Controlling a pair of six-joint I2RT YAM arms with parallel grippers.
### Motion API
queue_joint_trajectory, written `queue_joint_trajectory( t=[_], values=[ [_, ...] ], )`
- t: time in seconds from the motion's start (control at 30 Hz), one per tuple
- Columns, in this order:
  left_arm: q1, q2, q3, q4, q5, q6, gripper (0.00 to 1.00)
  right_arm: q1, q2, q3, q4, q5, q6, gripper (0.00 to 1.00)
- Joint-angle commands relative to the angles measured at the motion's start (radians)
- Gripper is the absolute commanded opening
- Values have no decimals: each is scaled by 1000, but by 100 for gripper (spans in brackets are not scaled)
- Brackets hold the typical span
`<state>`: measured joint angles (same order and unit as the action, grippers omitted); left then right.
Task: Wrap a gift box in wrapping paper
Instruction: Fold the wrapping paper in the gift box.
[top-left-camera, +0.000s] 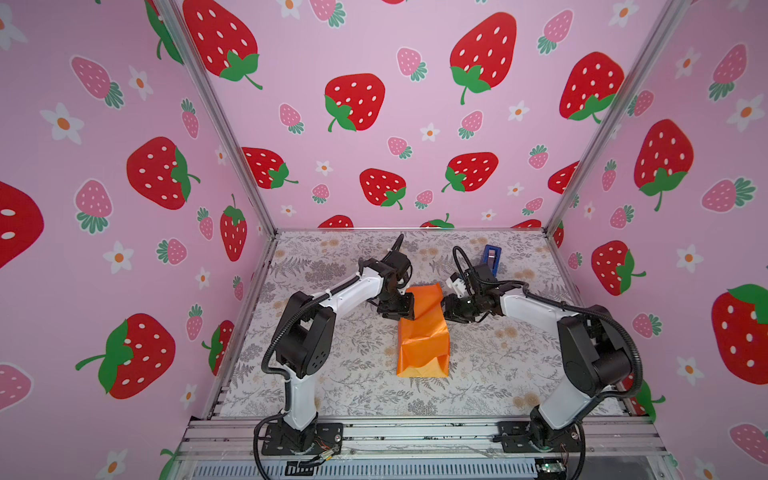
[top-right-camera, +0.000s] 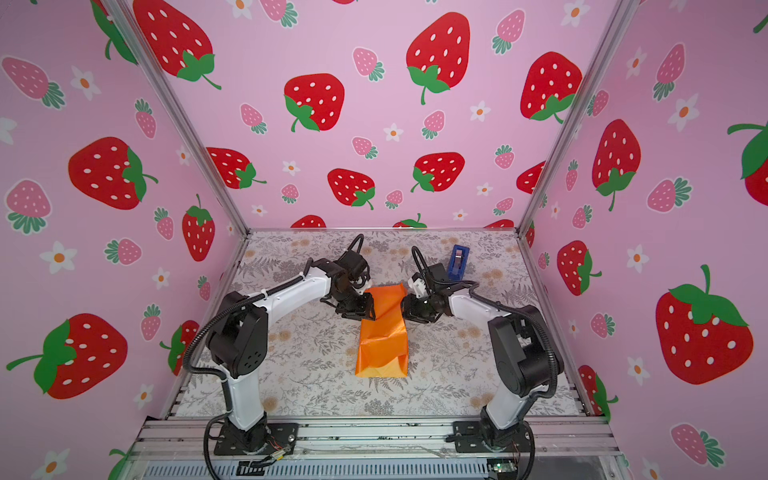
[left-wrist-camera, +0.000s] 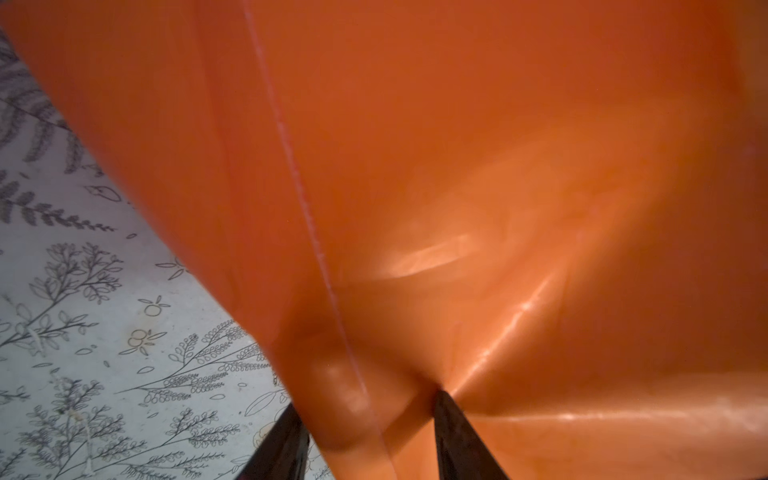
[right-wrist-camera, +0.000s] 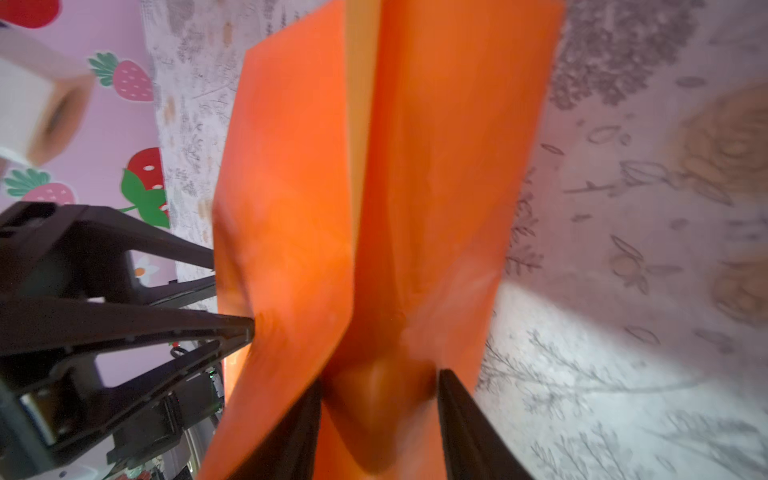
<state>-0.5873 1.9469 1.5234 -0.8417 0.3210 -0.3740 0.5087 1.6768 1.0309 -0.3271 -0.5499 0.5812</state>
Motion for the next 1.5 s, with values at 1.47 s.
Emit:
queue_joint_trajectory(
  t=[1.47],
  values=[
    [-58,0,-19,166,239,-136,18,-30,-2,-121,106,-99,0,38]
  ],
)
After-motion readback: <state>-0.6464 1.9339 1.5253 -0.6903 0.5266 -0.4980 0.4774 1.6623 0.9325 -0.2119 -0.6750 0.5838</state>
